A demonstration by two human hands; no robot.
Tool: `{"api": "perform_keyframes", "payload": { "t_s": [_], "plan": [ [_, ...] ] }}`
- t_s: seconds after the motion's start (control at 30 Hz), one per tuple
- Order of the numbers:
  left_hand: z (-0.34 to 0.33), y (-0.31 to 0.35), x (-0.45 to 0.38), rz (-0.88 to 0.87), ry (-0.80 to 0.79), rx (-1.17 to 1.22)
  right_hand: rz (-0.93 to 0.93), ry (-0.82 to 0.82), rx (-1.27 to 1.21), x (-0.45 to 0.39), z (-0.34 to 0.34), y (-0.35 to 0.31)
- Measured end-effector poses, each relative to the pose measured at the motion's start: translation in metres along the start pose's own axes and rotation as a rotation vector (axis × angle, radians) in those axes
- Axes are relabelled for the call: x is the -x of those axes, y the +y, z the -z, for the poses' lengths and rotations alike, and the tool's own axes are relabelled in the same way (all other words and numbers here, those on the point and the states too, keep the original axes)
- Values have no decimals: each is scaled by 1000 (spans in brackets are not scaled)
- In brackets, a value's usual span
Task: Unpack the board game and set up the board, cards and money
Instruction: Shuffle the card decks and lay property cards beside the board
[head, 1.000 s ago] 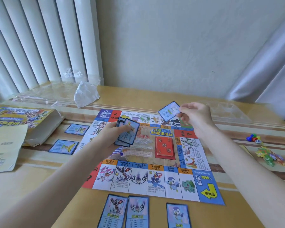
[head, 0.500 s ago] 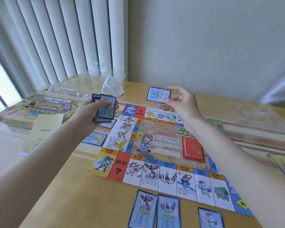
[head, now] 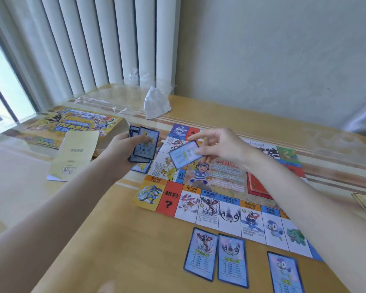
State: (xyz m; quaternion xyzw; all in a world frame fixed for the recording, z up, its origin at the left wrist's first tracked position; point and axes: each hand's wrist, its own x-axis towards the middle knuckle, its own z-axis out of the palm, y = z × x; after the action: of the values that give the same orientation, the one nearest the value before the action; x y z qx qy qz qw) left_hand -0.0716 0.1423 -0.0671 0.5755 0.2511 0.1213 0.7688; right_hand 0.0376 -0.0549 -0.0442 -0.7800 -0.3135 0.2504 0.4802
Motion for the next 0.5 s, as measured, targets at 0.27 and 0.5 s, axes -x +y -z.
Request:
{"api": "perform_keyframes", "payload": {
  "t_s": [0.27, 0.5],
  "plan": [
    [3, -13, 10, 36, -67, -42, -65, -215, 32, 21, -16, 5],
    [2, -15, 18, 87, -105, 14, -33, -231, 97, 27, -22, 5]
  ]
}}
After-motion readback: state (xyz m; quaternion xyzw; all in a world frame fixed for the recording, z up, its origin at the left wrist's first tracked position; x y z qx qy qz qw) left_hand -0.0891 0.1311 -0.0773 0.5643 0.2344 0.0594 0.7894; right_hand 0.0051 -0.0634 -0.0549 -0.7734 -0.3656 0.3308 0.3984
